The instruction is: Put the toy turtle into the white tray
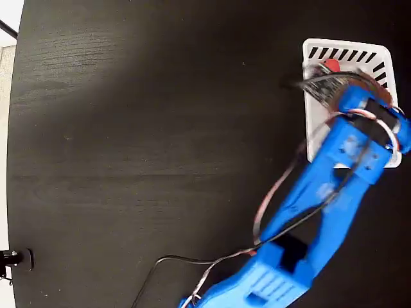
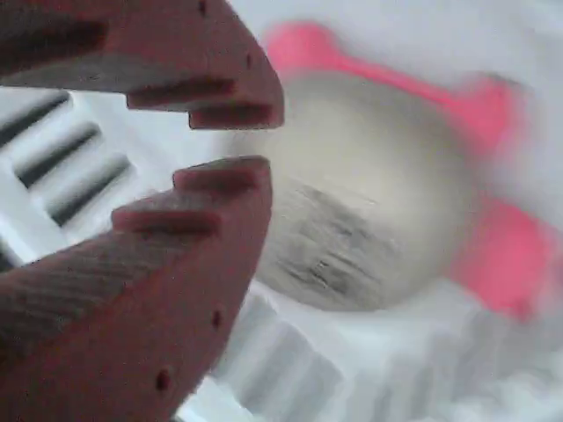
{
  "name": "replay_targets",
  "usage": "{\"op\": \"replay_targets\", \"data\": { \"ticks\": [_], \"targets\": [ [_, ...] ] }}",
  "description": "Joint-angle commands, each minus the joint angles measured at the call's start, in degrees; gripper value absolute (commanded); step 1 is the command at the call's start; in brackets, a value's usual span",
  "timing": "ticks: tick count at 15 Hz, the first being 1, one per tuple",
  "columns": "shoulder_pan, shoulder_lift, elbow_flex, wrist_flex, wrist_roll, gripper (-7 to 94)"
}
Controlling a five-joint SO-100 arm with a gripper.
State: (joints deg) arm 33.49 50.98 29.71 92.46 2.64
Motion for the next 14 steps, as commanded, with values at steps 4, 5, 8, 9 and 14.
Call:
{"op": "replay_targets", "data": {
  "ticks": [4, 5, 8, 9, 14],
  "targets": [
    [-21.9, 28.6, 20.8, -6.9, 7.6, 0],
    [-25.8, 32.1, 27.2, -10.7, 8.0, 0],
    [-32.3, 46.6, 51.0, -21.9, 4.8, 0],
    [-33.1, 52.5, 59.2, -25.4, 3.8, 0],
    [-33.7, 84.2, 99.7, -36.9, -1.7, 0]
  ]
}}
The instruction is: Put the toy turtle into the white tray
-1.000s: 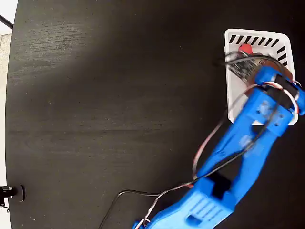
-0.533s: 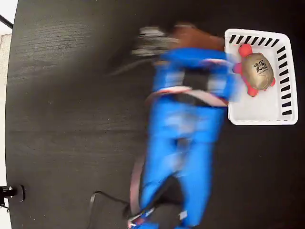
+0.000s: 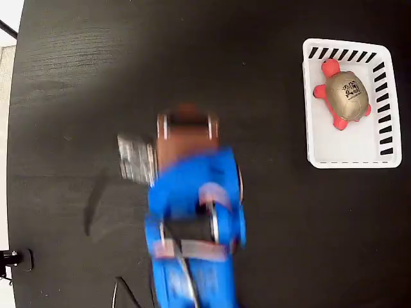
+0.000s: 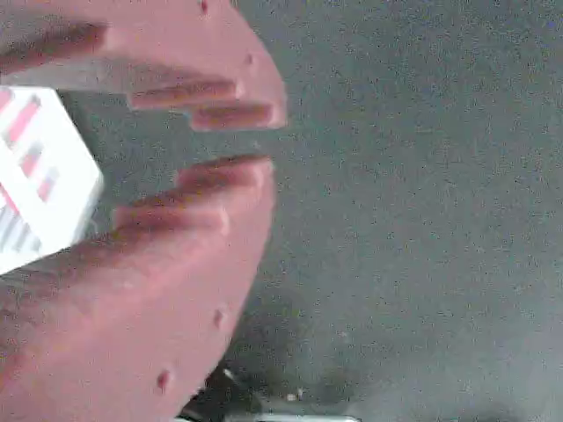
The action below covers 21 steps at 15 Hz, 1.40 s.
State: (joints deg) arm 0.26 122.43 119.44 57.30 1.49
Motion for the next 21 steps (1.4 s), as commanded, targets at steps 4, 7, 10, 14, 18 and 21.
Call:
{"op": "replay_targets", "data": {
  "ticks": [4, 7, 10, 14, 18, 21],
  "targets": [
    [0.3, 33.2, 31.4, -1.5, -1.1, 0],
    [-1.2, 46.5, 39.8, 4.8, -0.4, 0],
    [-1.8, 55.3, 44.9, 10.0, 0.2, 0],
    [-1.7, 61.7, 47.2, 14.2, 0.1, 0],
    [-1.8, 63.9, 47.7, 14.7, -0.2, 0],
    [-1.8, 63.9, 47.7, 14.7, -0.4, 0]
  ]
}}
